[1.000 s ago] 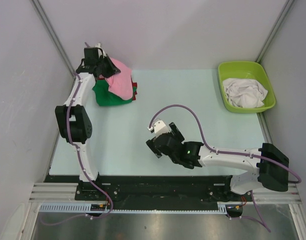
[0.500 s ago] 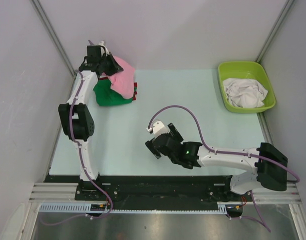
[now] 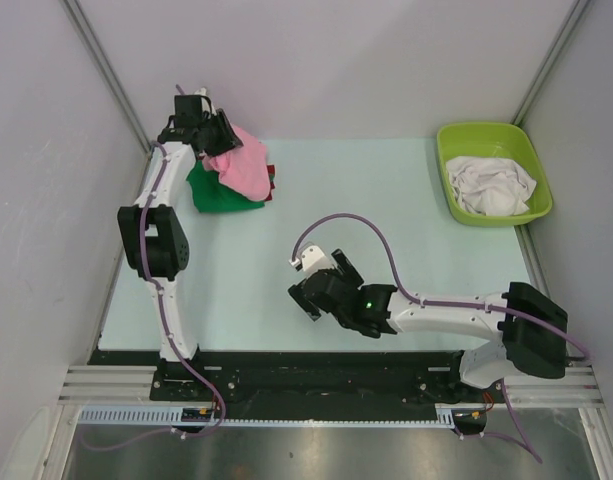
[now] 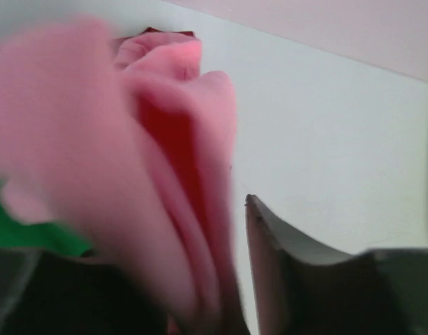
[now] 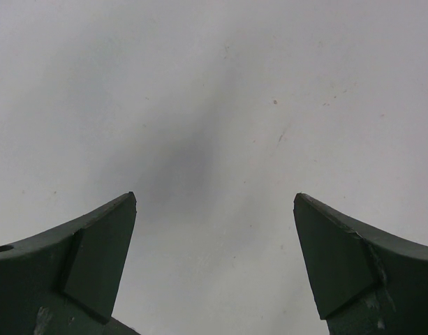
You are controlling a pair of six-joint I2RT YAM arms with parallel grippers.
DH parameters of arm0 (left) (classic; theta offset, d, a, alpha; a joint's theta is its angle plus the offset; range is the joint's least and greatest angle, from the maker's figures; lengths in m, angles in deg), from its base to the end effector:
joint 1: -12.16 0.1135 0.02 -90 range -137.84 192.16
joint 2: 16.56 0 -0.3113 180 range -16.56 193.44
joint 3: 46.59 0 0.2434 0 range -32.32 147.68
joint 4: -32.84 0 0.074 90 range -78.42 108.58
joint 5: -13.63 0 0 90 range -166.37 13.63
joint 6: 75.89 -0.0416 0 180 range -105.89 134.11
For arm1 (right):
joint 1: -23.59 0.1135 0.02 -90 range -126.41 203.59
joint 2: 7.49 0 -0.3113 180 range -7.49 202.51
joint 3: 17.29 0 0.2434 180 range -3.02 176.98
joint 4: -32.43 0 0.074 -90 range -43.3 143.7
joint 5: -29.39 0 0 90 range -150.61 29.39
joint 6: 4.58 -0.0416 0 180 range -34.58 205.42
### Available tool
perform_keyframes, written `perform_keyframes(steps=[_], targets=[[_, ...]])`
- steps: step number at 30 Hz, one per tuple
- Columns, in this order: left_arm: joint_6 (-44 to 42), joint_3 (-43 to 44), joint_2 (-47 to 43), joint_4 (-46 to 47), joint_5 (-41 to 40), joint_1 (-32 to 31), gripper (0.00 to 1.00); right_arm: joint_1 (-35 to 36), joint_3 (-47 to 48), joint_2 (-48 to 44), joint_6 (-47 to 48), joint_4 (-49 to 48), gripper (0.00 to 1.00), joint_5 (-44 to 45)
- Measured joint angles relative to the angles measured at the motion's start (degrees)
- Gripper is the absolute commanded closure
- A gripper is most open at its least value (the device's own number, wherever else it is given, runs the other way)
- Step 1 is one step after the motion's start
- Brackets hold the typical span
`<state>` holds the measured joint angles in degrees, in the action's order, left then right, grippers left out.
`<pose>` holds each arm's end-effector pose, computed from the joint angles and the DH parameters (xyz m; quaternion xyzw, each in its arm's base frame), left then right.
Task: Fold and stack the t-shirts
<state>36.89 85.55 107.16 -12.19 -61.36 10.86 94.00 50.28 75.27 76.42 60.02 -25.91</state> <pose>0.5249 -0.0227 0.3400 -0.1074 0.8812 -0.2070 0.4113 0.1212 0.2701 0.2851 -0.3439 0.8130 0.0340 0.4687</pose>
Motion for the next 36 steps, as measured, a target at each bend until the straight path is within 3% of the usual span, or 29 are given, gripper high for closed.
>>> perform_keyframes(steps=[1,4,6,13,18,28,36], targets=[[0.07,0.0,0.0,-0.24,-0.66,0.0,0.31,0.0,0.0,0.28,0.0,-0.02,0.0,-0.2],[-0.33,0.0,0.0,-0.72,-3.3,0.0,0.03,0.02,0.0,0.96,-0.02,-0.02,0.0,-0.59],[-0.31,0.0,0.0,-1.6,-5.75,0.0,0.01,0.02,0.0,1.11,-0.02,-0.02,0.0,-0.87],[0.26,-0.66,0.0,-4.61,-17.62,0.0,0.01,0.02,0.0,1.11,-0.04,-0.83,0.0,-1.97],[1.42,-9.46,-1.88,-3.54,-25.46,0.11,0.02,-0.63,0.0,1.11,-0.35,-2.08,0.0,-4.48],[7.45,-23.8,-7.8,-5.33,-37.09,0.22,0.01,-13.73,4.55,4.72,-6.1,-7.28,0.0,-24.65],[8.26,-34.12,-19.98,-4.44,-41.27,0.22,0.01,-14.58,11.78,10.27,-8.63,-9.79,0.0,-34.64]])
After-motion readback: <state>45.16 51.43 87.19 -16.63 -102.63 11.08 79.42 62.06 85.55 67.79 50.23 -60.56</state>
